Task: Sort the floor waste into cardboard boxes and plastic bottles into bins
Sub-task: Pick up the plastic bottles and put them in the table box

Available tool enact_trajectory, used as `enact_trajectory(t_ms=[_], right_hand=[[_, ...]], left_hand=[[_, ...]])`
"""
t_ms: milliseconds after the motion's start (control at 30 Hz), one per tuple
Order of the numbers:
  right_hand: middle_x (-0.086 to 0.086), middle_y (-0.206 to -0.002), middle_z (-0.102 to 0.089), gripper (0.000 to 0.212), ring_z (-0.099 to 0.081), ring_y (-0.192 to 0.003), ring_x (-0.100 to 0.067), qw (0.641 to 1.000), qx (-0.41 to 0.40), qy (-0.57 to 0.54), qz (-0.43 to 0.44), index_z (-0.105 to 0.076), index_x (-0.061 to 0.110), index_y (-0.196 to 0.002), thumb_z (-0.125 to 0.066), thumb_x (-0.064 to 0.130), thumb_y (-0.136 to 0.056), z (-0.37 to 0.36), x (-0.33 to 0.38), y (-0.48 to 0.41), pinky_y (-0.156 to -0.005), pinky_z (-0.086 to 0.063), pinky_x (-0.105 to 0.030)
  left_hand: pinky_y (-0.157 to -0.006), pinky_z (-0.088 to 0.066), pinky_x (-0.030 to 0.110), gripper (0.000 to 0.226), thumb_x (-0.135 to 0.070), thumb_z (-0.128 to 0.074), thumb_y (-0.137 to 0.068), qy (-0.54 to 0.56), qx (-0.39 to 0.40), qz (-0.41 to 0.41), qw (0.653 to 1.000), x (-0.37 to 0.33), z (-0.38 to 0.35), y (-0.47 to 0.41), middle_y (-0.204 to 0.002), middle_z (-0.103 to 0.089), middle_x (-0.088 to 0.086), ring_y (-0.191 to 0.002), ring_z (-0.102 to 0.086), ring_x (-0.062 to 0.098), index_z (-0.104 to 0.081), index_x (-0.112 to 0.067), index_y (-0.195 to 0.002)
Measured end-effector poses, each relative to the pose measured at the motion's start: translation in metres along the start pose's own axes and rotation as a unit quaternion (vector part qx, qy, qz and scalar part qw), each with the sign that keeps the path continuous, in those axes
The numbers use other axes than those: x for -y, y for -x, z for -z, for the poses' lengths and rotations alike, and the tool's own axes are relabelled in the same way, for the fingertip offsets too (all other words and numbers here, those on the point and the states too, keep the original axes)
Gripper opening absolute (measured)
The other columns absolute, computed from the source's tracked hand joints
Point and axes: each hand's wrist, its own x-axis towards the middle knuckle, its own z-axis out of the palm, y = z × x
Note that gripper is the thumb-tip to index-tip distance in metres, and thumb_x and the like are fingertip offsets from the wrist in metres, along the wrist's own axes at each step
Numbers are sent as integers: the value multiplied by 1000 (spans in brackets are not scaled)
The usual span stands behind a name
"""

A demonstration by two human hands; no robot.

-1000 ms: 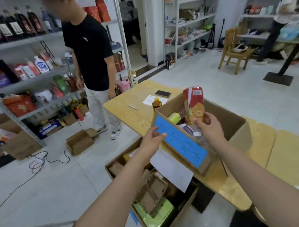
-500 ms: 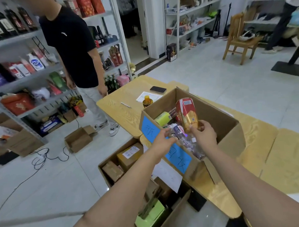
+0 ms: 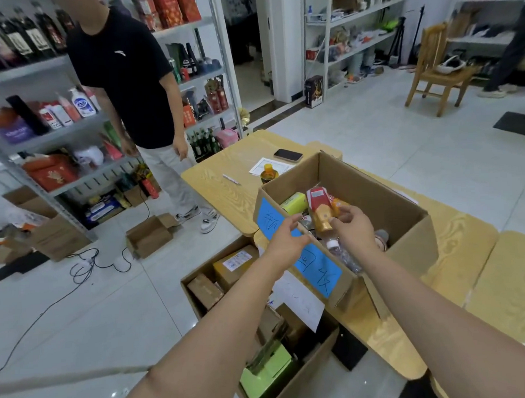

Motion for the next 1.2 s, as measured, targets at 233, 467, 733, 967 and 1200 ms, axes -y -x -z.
enact_trajectory(t_ms=[233, 467, 733, 967, 1200], right_hand=[[-3, -109, -63, 42, -62, -88, -15, 996, 54, -19, 62, -55, 18, -131, -65, 23, -91, -26, 29, 26, -66, -50, -30], [-5, -125, -58, 46, -57, -104, -17, 987, 120, -5, 109, -51, 16, -137, -65, 26, -93, -72, 64, 74, -74, -50, -25], [-4, -135, -54, 50, -54, -119, -22, 962, 218, 15, 163, -50, 22, -139, -65, 34, -93, -177, 110, 182, -93, -47, -37], [-2, -129, -55, 50, -54, -114, -17, 926, 324, 28, 194, -52, 23, -136, -68, 35, -90, -315, 142, 332, -90, -48, -35], [2, -123, -57, 46, -57, -113, -17, 882, 416, 64, 212, -54, 24, -133, -69, 34, -90, -416, 144, 442, -93, -47, -33]], left_hand=[[-105, -44, 40, 56, -20, -59, -94, 6, -34, -2, 999, 8, 27, 24, -152, -36, -5, -135, -40, 18, -37, -33, -144], [-97, -49, 37, 57, -16, -58, -93, 28, -95, -3, 995, 31, 83, 63, -151, -38, -1, -128, -47, 14, -37, -27, -145], [-92, -47, 28, 56, -16, -58, -93, 59, -183, 10, 981, 98, 203, 161, -150, -40, 0, -127, -47, 17, -38, -26, -145], [-96, -46, 34, 54, -17, -58, -93, 109, -274, 47, 954, 196, 342, 282, -146, -44, -2, -122, -50, 18, -41, -27, -143], [-100, -47, 38, 53, -17, -58, -92, 168, -360, 90, 913, 286, 432, 374, -139, -50, -2, -119, -52, 17, -41, -29, -141]])
